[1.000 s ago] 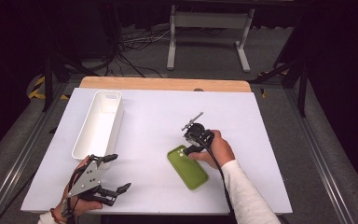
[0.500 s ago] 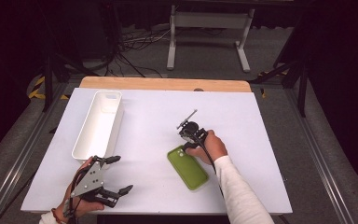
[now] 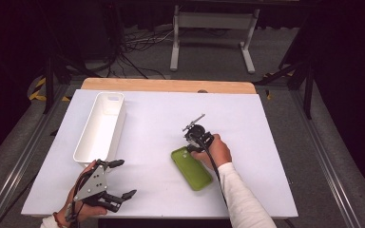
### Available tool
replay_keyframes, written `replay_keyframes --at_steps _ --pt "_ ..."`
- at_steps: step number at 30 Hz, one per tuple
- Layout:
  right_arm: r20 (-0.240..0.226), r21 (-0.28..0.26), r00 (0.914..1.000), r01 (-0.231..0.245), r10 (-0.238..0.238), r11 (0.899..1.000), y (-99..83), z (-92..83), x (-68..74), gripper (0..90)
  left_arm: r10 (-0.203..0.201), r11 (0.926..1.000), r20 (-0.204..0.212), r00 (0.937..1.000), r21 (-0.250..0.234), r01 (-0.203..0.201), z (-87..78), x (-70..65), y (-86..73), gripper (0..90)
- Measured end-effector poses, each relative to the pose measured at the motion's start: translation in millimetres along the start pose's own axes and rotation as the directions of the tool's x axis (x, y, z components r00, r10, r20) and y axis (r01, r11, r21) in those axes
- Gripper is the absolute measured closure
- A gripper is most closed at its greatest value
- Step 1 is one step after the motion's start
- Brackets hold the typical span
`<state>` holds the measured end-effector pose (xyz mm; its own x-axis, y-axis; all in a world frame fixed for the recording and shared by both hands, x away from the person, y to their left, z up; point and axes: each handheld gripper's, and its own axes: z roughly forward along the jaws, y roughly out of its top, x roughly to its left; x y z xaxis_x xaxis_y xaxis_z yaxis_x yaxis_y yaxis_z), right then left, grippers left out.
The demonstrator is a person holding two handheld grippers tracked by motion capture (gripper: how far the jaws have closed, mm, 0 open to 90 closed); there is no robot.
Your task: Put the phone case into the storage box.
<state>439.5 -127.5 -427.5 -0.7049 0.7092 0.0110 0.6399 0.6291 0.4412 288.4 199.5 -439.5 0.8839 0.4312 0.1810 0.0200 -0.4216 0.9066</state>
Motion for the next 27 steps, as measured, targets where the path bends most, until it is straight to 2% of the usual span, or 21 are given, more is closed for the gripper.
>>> replay_keyframes --at_steps 4,14,18,21,24,26,27 --pt "0.005 -0.024 1.0 -0.008 0.009 1.0 -2.1 -2.4 -1.3 86.8 0.001 1.0 -0.001 1.0 -0.001 -0.001 -1.0 0.1 -0.1 5.2" --pt "0.012 -0.123 0.9994 -0.032 0.034 0.992 -6.8 -19.7 -1.8 87.2 -0.003 1.0 -0.011 0.9999 -0.006 0.003 -3.0 0.4 0.5 5.3" --pt "0.019 -0.16 0.9996 -0.02 0.023 0.987 -9.4 -25.8 1.0 87.3 -0.007 1.0 -0.014 0.9999 -0.006 0.007 -4.6 0.9 0.9 5.3" --pt "0.054 -0.199 0.9986 0.009 0.002 0.98 -12.8 -31.4 5.9 87.3 -0.004 1.0 -0.024 0.9997 -0.003 0.004 -5.0 1.5 0.9 5.3" --pt "0.083 -0.246 0.9966 0.021 0.0 0.969 -17.6 -36.9 10.6 87.4 -0.016 0.9999 -0.03 0.9994 -0.005 0.015 -4.7 1.7 0.9 5.3" --pt "0.092 -0.257 0.9957 0.023 0.001 0.966 -18.6 -38.1 11.9 87.4 -0.018 0.9998 -0.033 0.9993 -0.007 0.018 -4.6 1.7 1.2 5.4" --pt "0.105 -0.276 0.9945 0.032 -0.003 0.961 -20.4 -41.1 14.0 87.4 -0.02 0.9998 -0.034 0.9992 -0.007 0.019 -4.4 2.0 1.4 5.4"
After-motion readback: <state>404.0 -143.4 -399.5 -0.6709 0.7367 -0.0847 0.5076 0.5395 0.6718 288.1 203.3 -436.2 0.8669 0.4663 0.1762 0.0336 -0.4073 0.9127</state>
